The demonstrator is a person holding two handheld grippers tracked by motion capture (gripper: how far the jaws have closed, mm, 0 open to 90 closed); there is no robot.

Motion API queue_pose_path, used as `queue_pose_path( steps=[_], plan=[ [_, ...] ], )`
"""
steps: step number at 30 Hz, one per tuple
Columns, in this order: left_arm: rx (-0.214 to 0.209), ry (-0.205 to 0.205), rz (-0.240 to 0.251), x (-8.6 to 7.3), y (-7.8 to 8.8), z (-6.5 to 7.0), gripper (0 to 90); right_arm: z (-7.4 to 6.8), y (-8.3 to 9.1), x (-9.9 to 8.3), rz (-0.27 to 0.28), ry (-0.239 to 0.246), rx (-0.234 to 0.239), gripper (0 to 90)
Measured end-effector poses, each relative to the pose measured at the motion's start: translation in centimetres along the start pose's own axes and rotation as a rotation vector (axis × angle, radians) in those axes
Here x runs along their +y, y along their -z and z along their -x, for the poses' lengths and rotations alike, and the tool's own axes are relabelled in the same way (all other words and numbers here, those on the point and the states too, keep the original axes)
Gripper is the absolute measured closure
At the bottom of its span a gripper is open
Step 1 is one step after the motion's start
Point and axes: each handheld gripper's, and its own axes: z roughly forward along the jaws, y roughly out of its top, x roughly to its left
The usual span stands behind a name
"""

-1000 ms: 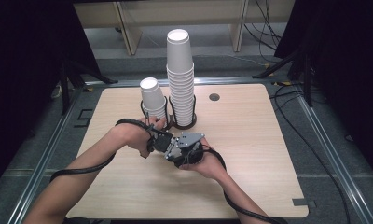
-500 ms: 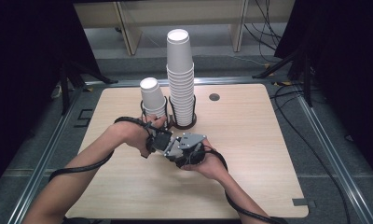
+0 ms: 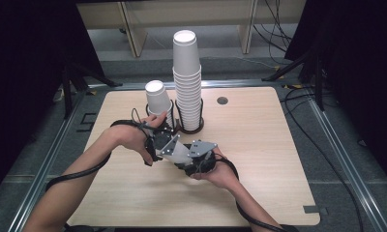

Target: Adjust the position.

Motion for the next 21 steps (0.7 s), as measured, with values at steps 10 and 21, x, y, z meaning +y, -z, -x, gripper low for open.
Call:
queue_pose_path(
  steps=[10, 21],
  plan=[
    [0.074, 0.161, 0.167, -2.5, -0.2, 0.2, 0.0, -0.1, 1.3, -0.7, 0.043, -0.082, -0.045, 27.9],
    [0.113, 0.395, 0.354, -5.4, -1.9, 1.9, 0.0, 0.7, 3.2, -1.6, 0.16, -0.158, -0.136, 27.6]
  ],
)
